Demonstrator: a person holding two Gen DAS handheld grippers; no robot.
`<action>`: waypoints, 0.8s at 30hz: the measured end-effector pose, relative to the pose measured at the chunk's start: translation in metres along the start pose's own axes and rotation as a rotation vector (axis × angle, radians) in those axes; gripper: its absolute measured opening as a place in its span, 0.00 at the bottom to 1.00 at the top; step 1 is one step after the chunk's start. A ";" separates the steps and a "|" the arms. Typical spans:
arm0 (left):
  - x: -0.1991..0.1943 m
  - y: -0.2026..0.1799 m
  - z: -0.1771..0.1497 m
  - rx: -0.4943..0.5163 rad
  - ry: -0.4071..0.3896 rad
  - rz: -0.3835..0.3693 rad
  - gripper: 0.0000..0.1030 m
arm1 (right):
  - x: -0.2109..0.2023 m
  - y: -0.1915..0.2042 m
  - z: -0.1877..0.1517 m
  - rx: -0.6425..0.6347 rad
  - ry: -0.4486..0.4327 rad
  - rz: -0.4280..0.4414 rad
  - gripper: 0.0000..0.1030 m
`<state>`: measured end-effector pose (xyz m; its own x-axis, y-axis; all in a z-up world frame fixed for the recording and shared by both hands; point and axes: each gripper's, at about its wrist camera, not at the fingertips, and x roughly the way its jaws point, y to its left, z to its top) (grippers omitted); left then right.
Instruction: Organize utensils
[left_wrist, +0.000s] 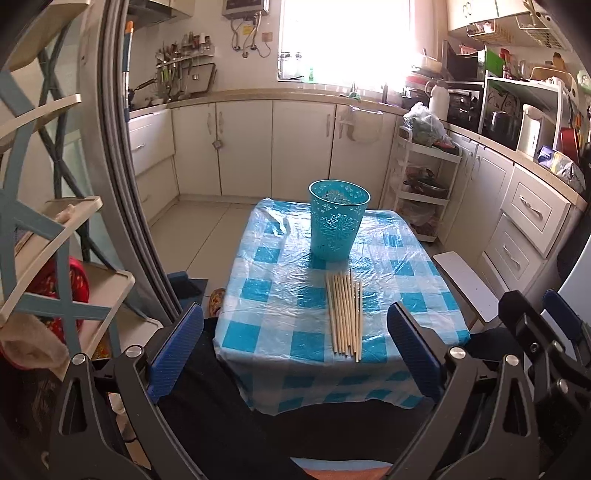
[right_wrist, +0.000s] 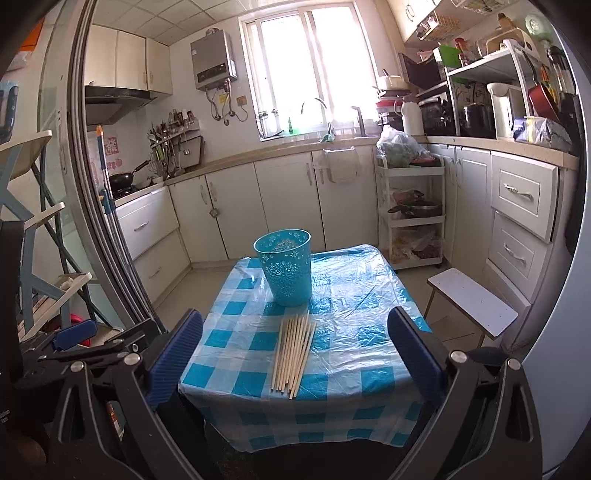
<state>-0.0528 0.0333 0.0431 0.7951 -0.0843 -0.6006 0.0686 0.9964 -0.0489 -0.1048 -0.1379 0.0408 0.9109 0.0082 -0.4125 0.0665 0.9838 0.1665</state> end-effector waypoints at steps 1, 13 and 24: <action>-0.002 0.002 0.000 -0.003 -0.002 -0.002 0.93 | -0.001 0.000 0.000 -0.004 -0.002 0.003 0.93; -0.013 0.002 -0.006 -0.003 -0.020 0.003 0.93 | -0.011 0.002 -0.002 -0.011 -0.021 0.011 0.93; -0.023 0.003 -0.018 0.008 -0.017 0.008 0.93 | -0.020 0.001 -0.004 -0.008 -0.051 0.011 0.93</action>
<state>-0.0822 0.0385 0.0425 0.8061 -0.0762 -0.5869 0.0671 0.9970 -0.0373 -0.1248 -0.1368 0.0452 0.9313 0.0099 -0.3642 0.0536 0.9850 0.1638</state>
